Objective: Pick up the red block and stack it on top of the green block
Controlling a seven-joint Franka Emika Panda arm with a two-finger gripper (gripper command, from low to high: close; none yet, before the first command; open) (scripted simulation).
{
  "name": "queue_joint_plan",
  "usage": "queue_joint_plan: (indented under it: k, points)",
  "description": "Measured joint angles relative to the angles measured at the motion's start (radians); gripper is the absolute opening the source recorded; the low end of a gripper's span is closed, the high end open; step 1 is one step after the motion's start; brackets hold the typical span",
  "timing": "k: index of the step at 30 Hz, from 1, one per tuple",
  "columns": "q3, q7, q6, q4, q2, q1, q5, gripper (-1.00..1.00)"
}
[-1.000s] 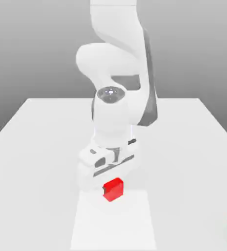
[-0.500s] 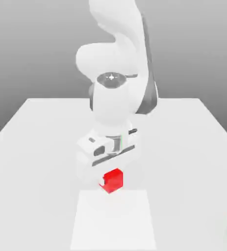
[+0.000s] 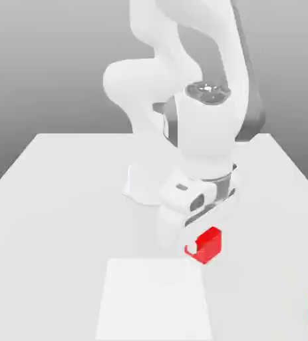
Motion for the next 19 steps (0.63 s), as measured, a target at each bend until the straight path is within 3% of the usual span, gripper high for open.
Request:
queue_joint_plan:
  k: [11, 15, 16, 19]
  points:
    - [0.058, 0.341, -0.155, 0.393, 0.229, 0.196, -0.134, -1.00]
    - [0.046, 0.386, -0.063, 0.432, 0.359, 0.228, -0.165, -1.00]
    - [0.043, 0.389, -0.041, 0.434, 0.383, 0.231, -0.168, 1.00]
    - [0.043, 0.389, -0.041, 0.434, 0.383, 0.231, -0.168, 1.00]
